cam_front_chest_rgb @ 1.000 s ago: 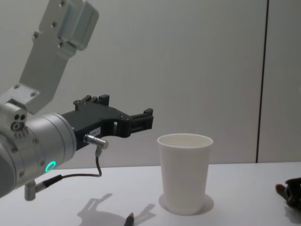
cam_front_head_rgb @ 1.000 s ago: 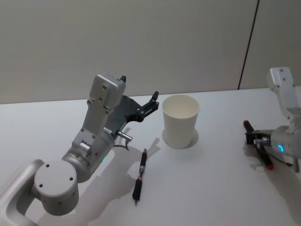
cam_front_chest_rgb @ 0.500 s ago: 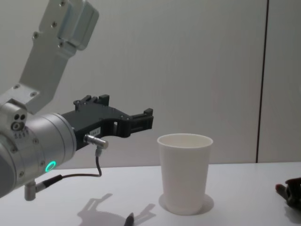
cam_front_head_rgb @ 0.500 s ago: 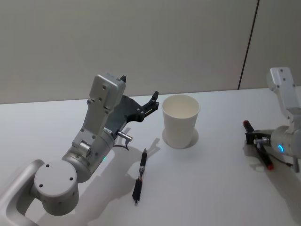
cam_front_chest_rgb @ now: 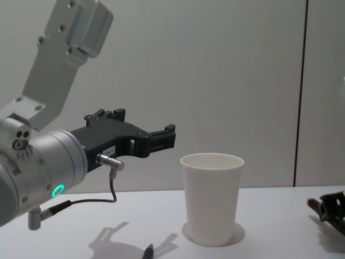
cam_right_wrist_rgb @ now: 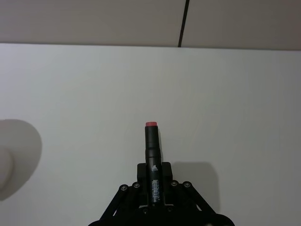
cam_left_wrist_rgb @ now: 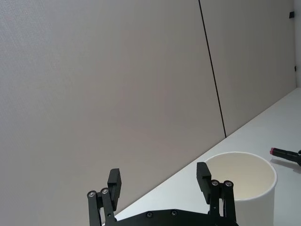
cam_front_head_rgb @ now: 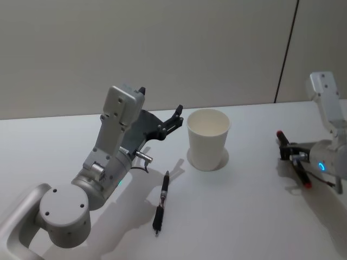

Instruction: Place the pen into the pen holder.

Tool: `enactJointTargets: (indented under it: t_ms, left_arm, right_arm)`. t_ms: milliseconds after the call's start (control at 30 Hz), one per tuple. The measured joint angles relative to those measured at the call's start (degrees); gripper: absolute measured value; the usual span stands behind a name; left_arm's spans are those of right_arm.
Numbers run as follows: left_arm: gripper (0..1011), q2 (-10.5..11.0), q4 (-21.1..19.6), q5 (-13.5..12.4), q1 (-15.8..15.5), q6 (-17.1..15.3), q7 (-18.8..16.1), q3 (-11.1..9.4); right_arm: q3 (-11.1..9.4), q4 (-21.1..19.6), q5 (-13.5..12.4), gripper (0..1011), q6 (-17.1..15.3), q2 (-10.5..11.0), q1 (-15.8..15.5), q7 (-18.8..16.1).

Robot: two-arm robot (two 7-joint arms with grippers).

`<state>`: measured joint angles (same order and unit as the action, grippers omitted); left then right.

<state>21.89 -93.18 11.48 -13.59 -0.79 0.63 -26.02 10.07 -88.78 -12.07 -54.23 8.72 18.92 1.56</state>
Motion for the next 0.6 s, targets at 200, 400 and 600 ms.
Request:
enactJointTargets:
  t_ms: [200,400,600]
  left_arm:
    - [1001,0.0,0.0,0.0,0.0,0.0,0.0,0.0]
    - [1001,0.0,0.0,0.0,0.0,0.0,0.0,0.0]
    - [1001,0.0,0.0,0.0,0.0,0.0,0.0,0.0]
  right_arm:
    - [0.1,-0.3,0.5,172,3.4,-0.1,0.3,-1.6]
    - [0.1,-0.5,0.7,171,7.2,-0.2,0.6,-3.2]
    - [0.2,-0.5,0.7,172,11.9,-0.4,1.2,-5.2]
